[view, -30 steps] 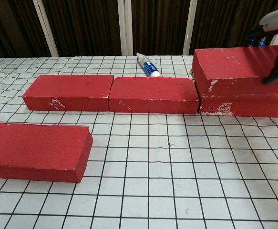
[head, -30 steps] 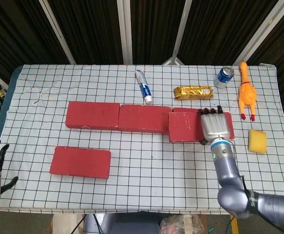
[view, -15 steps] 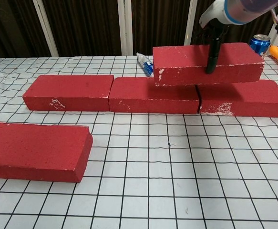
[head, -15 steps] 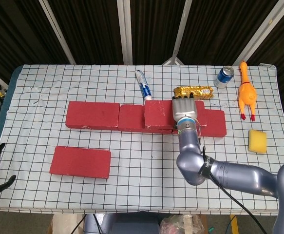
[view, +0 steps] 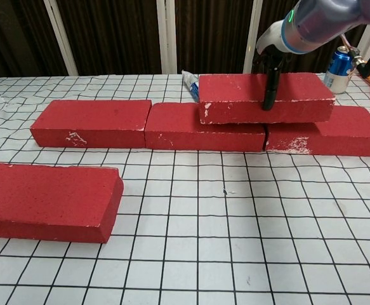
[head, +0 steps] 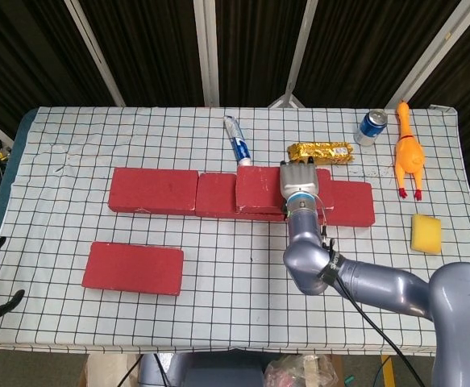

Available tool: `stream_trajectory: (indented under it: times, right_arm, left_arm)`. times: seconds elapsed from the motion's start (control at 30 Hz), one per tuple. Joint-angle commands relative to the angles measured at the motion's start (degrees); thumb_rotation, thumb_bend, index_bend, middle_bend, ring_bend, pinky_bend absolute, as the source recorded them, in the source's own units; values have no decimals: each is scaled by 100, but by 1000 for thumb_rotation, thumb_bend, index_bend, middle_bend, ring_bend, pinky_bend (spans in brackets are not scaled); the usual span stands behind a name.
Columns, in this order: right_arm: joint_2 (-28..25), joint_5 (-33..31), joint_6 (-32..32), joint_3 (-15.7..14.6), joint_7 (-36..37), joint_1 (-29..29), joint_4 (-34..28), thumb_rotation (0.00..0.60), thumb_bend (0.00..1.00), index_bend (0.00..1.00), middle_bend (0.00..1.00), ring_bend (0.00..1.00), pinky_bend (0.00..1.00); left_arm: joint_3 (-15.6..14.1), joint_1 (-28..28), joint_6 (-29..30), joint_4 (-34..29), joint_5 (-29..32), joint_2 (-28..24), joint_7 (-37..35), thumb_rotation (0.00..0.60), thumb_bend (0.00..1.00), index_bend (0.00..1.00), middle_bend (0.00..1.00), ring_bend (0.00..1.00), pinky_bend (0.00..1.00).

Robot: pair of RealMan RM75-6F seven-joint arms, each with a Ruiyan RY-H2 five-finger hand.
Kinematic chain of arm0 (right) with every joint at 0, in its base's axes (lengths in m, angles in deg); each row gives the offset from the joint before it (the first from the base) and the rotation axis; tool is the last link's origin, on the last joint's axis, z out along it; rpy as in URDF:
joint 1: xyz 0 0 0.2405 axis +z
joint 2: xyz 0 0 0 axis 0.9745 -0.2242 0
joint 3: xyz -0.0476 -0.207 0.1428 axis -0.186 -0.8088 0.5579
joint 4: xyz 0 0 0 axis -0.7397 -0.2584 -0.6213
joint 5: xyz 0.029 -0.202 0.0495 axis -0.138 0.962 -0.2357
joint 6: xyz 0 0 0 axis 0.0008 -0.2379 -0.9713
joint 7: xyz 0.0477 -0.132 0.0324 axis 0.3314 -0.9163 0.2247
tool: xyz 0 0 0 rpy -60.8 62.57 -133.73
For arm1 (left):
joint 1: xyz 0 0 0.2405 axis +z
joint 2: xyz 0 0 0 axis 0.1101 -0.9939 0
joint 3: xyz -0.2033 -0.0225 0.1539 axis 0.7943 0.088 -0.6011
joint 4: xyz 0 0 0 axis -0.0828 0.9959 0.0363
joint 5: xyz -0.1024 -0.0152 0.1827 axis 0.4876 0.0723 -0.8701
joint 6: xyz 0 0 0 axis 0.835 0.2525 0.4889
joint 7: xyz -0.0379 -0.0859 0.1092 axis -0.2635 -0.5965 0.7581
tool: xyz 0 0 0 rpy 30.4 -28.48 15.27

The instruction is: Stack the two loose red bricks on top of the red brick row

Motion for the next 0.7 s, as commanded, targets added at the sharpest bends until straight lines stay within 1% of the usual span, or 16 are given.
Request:
stream_trajectory:
  times: [0.03,0.33,0.7]
  right_arm:
    - [87,30,-61,-48,33,-17,130,600,189,255,248,165,0]
    - [188,112,-129,-63,81,-12,253,600,190,256,248,165,0]
    - [248,66,-125,-102,34,-22,354,600,190,259,248,165,0]
  left_arm:
    - [-2,-5,-9,2,7,6,15,600,0,138,12,18,113]
    - [-8,-11,-18,-4,26,12,38,600,0,138,12,18,113]
    - [-17,-13,-26,2,45,6,49,600,0,138,12,18,113]
